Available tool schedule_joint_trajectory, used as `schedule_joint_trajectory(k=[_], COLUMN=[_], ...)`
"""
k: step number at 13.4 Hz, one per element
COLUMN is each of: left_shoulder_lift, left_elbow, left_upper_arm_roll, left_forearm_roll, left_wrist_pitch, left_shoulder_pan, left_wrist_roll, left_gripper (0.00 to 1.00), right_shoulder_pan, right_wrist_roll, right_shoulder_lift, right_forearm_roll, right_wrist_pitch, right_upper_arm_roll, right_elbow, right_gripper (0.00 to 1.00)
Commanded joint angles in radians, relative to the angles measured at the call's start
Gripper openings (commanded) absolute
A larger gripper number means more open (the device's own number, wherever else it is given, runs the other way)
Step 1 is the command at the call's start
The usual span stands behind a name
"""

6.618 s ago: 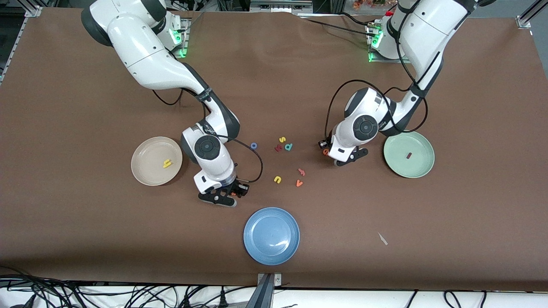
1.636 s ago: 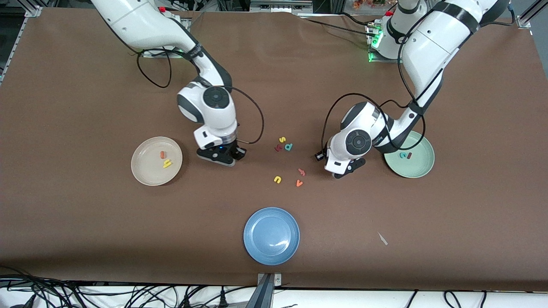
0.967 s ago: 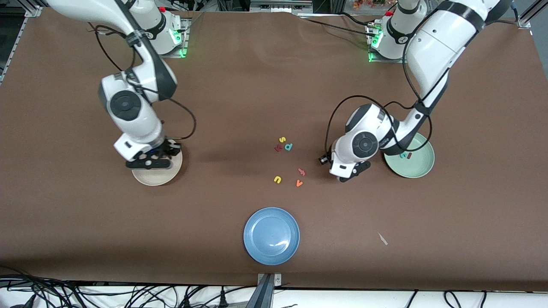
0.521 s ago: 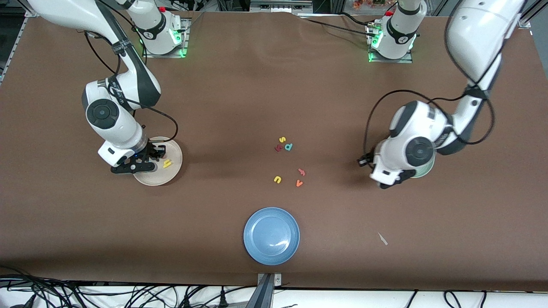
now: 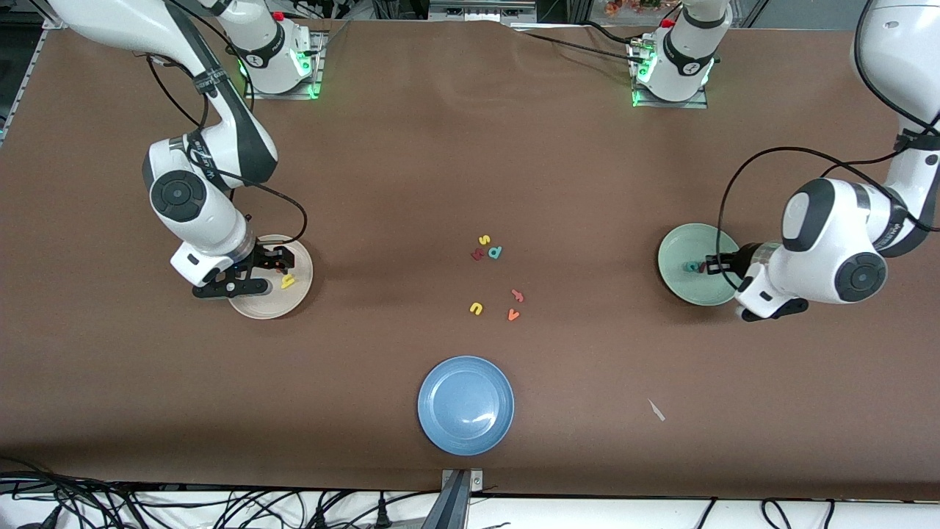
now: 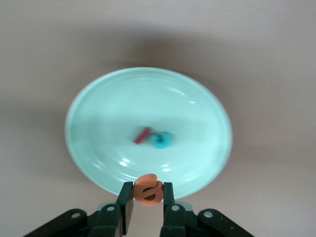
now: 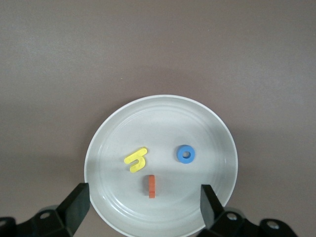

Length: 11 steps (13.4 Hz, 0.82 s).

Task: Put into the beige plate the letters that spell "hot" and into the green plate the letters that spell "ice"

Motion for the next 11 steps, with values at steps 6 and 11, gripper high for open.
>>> schedule_joint_trajectory(k=[6, 11], left_shoulder_lift=[0.07, 0.071], left_elbow=[-0.008, -0.001], left_upper_arm_roll=[-0.015, -0.015], left_forearm_roll=[0.049, 0.051], left_wrist_pitch=[0.048, 0.049], left_shoulder_pan=[-0.031, -0.036], left_wrist_roll=[-0.07, -0.075], left_gripper=[0.0, 0.79], right_shoulder_pan=[-0.007, -0.007], right_wrist_roll=[-0.063, -0.262], right_shoulder_lift=[-0.124, -0.292], right_forearm_roll=[0.163, 0.353], right_wrist_pitch=[-0.449, -0.628], right_upper_arm_roll=[0.008, -0.123], right_elbow=[0.227, 0.259], right_gripper=[0.99, 0.99])
